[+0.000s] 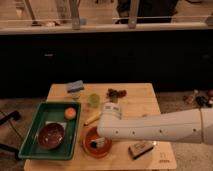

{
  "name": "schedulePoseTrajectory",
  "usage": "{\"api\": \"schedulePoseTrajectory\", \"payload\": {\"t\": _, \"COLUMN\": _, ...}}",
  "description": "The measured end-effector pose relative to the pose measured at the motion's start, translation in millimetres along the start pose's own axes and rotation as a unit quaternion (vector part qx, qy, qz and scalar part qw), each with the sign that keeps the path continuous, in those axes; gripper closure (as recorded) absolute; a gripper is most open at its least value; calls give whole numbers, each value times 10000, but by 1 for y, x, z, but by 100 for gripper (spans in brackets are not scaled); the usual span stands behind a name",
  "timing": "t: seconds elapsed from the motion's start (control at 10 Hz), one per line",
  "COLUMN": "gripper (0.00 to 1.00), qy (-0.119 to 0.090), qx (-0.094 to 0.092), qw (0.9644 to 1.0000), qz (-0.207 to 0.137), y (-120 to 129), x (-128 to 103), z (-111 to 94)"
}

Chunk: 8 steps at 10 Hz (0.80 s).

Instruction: Wipe red bowl with brush

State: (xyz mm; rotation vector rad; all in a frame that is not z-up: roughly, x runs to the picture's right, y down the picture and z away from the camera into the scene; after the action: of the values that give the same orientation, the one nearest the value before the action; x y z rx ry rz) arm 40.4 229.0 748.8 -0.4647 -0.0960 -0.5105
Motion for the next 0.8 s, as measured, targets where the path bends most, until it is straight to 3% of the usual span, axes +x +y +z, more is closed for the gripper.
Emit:
{"api": "schedulePoseTrajectory", "payload": {"t": 0.4, "gripper": 100, "qy": 10, "qx": -69, "qw": 9998, "qz": 199, "y": -7, "x": 19, "z": 6}}
{"api": "schedulePoseTrajectory", "payload": {"t": 0.8, "gripper": 100, "qy": -100, "qx": 0, "qw": 9999, "qz": 59, "y": -30, "x": 0, "z": 4}}
